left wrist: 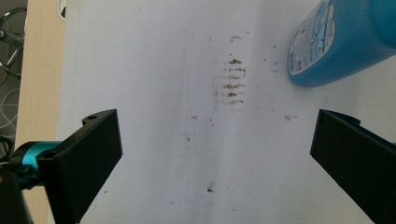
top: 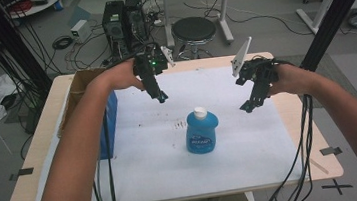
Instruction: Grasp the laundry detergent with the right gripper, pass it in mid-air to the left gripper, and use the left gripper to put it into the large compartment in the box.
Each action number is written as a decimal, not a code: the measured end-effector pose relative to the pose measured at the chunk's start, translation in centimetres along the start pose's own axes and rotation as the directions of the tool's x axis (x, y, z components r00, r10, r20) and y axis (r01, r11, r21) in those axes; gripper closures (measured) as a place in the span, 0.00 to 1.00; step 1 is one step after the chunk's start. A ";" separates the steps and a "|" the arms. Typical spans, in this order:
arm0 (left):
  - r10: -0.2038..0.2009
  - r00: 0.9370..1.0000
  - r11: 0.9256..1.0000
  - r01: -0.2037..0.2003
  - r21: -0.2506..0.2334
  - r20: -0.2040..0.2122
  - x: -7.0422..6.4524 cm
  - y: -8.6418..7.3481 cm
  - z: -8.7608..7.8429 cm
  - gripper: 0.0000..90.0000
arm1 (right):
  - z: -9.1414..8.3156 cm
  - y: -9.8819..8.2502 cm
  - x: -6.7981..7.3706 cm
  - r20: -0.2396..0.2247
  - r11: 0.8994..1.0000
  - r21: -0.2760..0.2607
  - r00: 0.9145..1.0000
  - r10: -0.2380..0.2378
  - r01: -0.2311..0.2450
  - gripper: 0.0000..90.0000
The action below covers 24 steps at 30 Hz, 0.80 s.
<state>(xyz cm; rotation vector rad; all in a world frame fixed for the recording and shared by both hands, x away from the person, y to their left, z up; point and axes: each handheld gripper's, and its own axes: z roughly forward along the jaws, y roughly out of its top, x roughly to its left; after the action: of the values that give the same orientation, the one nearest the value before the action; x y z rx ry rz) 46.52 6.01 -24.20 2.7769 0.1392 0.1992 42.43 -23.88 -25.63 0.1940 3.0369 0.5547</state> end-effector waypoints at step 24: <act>0.037 0.999 0.999 -0.037 -0.018 0.025 -1.3 -0.7 1.2 0.02 | 3.6 -3.1 3.3 -0.066 0.934 -0.354 0.998 0.025 -0.047 0.03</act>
<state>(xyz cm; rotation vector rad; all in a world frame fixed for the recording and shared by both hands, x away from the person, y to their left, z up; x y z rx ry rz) 45.39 6.04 -25.74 2.7652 0.0796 0.1735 39.09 -25.05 -30.15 0.2191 2.9232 1.1169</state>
